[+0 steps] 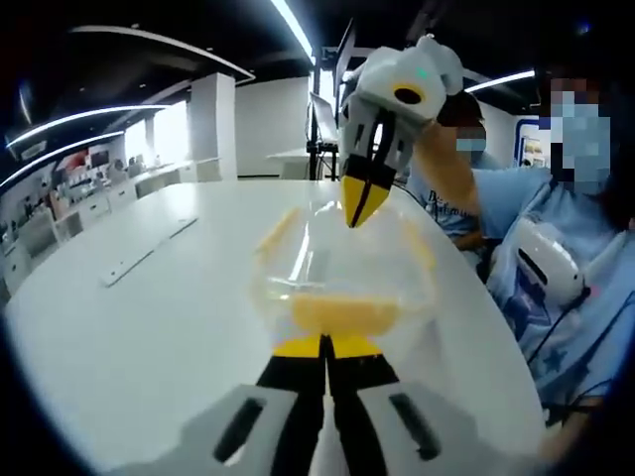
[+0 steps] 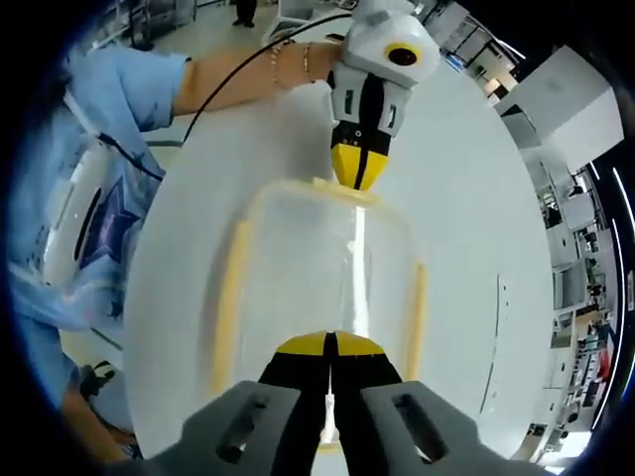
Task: Snap each plastic latch of the storage box into its locked position after aligning the lid with the box until every specified latch is closed and the lid sits flush.
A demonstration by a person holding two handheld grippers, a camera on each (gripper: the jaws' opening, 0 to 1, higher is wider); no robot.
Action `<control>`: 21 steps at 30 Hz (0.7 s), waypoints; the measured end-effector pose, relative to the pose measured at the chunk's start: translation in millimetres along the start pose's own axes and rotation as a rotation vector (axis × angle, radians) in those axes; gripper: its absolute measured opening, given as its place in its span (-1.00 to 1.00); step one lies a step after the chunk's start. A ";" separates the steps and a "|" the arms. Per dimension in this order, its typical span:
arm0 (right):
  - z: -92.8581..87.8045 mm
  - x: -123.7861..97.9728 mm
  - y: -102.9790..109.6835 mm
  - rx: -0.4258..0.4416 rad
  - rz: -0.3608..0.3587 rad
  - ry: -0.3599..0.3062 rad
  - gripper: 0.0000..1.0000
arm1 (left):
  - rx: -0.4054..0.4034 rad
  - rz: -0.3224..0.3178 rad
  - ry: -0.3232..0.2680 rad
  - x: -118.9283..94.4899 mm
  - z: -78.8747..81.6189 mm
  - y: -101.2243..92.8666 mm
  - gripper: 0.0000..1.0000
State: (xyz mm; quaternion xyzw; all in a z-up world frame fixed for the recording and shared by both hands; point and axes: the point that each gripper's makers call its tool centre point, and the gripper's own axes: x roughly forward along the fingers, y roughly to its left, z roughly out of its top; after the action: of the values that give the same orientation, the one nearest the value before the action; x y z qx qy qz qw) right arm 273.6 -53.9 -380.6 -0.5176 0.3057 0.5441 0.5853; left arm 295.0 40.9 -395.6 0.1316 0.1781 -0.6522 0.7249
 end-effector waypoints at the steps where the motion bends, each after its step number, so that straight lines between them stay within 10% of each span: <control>1: 0.3 0.2 0.1 0.002 0.002 -0.001 -1.00 | 0.000 0.001 0.001 0.4 0.2 0.7 -1.00; 21: 0.1 0.4 1.4 0.034 0.075 0.010 -1.00 | 0.028 0.007 0.025 2.8 1.0 -0.9 -1.00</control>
State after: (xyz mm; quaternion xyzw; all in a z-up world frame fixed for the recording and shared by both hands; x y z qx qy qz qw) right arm 272.3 -53.9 -381.3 -0.4984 0.3372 0.5578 0.5716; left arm 294.4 37.9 -395.9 0.1503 0.1774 -0.6506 0.7230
